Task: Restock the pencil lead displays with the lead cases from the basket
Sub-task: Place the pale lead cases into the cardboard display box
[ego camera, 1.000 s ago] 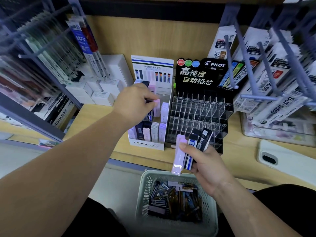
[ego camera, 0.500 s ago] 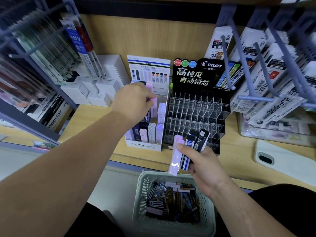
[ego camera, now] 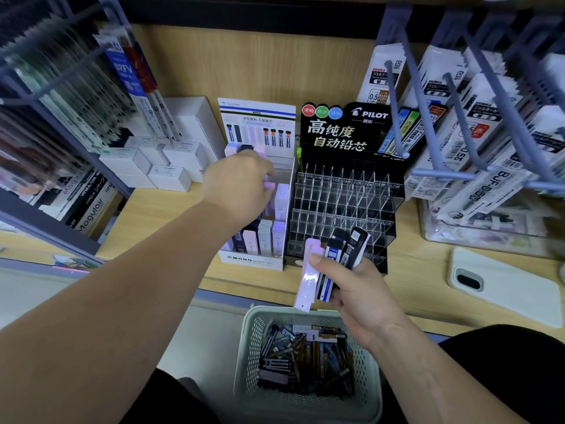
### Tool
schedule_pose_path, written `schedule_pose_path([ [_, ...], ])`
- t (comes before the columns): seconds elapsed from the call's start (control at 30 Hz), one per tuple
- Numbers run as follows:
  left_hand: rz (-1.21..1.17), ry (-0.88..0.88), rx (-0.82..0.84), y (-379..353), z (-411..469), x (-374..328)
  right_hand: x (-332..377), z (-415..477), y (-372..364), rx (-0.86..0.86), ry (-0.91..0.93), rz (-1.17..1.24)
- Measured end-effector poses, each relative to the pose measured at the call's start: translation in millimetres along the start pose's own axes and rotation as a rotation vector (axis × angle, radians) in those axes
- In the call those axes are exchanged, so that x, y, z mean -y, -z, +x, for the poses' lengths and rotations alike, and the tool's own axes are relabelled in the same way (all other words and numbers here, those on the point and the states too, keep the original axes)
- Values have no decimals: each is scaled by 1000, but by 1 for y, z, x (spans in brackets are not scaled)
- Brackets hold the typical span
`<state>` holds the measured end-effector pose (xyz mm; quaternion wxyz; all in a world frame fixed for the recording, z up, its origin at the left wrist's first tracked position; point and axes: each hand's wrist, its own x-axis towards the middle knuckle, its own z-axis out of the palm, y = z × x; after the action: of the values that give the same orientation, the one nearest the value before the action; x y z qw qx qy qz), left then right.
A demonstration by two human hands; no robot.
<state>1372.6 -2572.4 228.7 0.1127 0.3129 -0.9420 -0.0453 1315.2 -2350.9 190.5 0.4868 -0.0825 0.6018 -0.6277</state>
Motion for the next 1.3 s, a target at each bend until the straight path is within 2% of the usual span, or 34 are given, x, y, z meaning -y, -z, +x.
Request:
schedule_pose_path([
  [0.1, -116, 8, -102, 9, -14, -5, 1, 1, 0, 8, 7, 1],
  [0.17, -298, 56, -185, 15, -37, -10, 2, 2, -1, 30, 17, -8],
  [0.2, -405, 100, -170, 16, -50, -15, 2, 2, -2, 38, 23, -28],
  [0.3, -846, 300, 123, 11, -88, -31, 0, 2, -7, 84, 81, -89],
  [0.37, -1049, 410, 261, 8, -103, -37, -4, 2, -9, 123, 113, -140],
  [0.57, -1224, 528, 309, 12, -110, -28, -12, 2, -12, 150, 127, -188],
  [0.77, -1222, 530, 307, 18, -102, -19, -7, 2, -11, 73, 129, -96],
  [0.87, -1181, 518, 229, 28, -88, -14, -6, 4, -11, -19, 130, -75],
  [1.0, -903, 396, 77, 45, -60, -1, -3, 8, -10, -80, 122, -23],
  [1.1, -670, 231, 5, 51, -39, 10, -1, 9, -10, -79, 110, -22],
  [1.3, -390, 15, 5, 39, -11, 9, -3, 7, -11, -89, 97, -53],
])
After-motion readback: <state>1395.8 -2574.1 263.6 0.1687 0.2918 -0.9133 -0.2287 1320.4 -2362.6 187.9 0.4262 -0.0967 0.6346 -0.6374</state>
